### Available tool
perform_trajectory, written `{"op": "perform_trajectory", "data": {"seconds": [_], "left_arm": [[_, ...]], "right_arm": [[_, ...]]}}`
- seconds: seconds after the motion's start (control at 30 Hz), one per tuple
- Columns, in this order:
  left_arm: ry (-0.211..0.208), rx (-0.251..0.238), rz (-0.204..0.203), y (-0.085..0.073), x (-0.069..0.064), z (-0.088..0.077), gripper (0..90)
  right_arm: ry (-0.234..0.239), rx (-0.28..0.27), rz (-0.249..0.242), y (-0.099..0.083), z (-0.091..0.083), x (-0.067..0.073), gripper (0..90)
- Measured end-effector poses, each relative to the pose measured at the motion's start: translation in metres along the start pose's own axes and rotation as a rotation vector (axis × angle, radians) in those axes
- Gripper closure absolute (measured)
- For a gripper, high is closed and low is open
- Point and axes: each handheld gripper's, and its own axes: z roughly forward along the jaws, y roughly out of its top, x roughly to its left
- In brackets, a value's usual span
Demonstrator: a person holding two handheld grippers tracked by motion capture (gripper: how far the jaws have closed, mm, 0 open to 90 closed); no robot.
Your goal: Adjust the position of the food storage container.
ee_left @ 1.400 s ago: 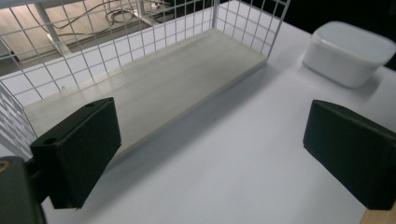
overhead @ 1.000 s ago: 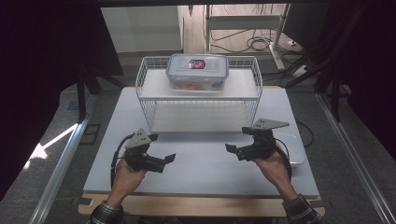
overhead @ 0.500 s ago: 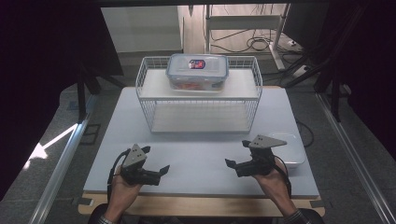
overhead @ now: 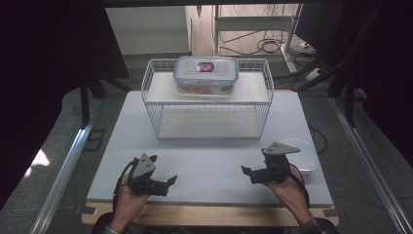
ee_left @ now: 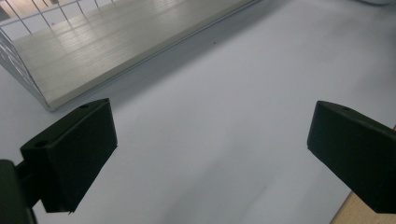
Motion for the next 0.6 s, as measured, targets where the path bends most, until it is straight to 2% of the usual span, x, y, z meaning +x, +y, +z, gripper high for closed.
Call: {"op": "perform_trajectory", "data": {"seconds": [0.1,0.2,0.37,0.6], "left_arm": [[0.002,0.002,0.003,0.0,0.0,0.0,1.2],[-0.002,0.002,0.0,0.0,0.0,0.001,1.2],[-0.007,0.001,-0.01,-0.001,0.001,0.002,1.3],[-0.012,0.0,-0.015,-0.001,0.002,0.002,1.5]], "right_arm": [[-0.035,0.006,0.023,0.001,-0.003,-0.008,0.6],[-0.095,0.006,0.024,0.003,-0.011,-0.017,8.8],[-0.145,-0.006,0.065,0.005,-0.025,-0.033,28.9],[-0.223,0.008,0.135,0.002,-0.044,-0.067,59.9]]}}
